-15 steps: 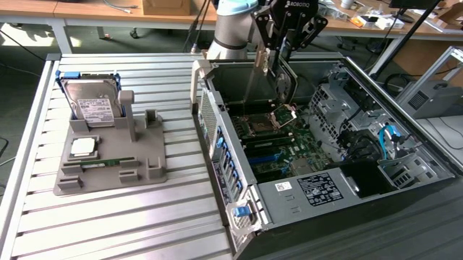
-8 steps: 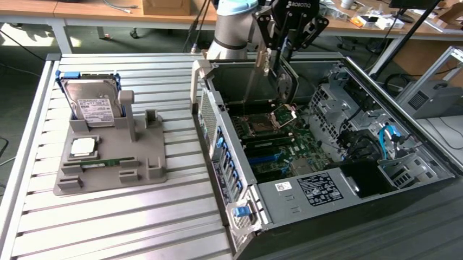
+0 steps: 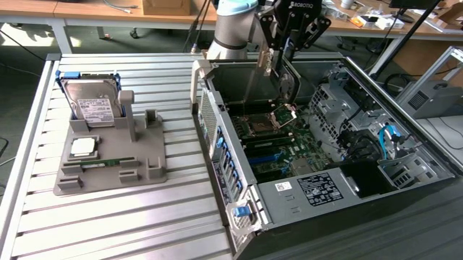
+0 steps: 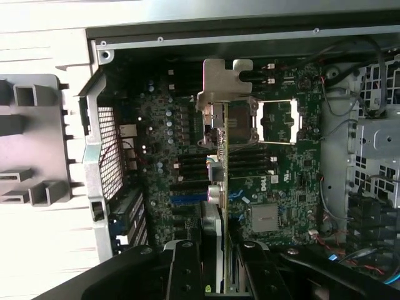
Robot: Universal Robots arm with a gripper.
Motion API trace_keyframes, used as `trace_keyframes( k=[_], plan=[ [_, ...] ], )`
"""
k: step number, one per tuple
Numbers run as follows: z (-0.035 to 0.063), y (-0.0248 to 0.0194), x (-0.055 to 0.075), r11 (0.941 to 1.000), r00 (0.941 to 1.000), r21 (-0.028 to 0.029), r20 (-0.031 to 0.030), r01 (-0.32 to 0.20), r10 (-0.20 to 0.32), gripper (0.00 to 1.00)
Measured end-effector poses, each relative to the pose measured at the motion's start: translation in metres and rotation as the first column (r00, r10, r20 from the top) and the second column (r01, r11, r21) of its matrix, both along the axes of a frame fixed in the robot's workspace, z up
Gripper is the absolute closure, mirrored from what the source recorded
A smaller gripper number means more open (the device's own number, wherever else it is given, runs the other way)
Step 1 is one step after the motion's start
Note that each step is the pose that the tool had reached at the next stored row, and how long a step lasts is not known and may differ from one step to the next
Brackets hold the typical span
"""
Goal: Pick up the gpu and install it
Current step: 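Pick up the gpu and move the gpu toward the slot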
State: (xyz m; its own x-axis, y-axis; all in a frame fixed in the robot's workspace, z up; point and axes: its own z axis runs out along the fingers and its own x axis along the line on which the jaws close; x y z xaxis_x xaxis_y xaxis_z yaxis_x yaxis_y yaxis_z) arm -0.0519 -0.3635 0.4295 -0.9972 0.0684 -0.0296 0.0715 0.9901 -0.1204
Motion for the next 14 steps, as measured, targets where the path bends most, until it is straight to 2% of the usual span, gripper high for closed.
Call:
trace_keyframes(
  k=[14],
  plan=[
    [-0.0007,0.0,0.0096,1.0,1.0,0.0,-0.0007,0.0,0.0,0.73]
  ],
)
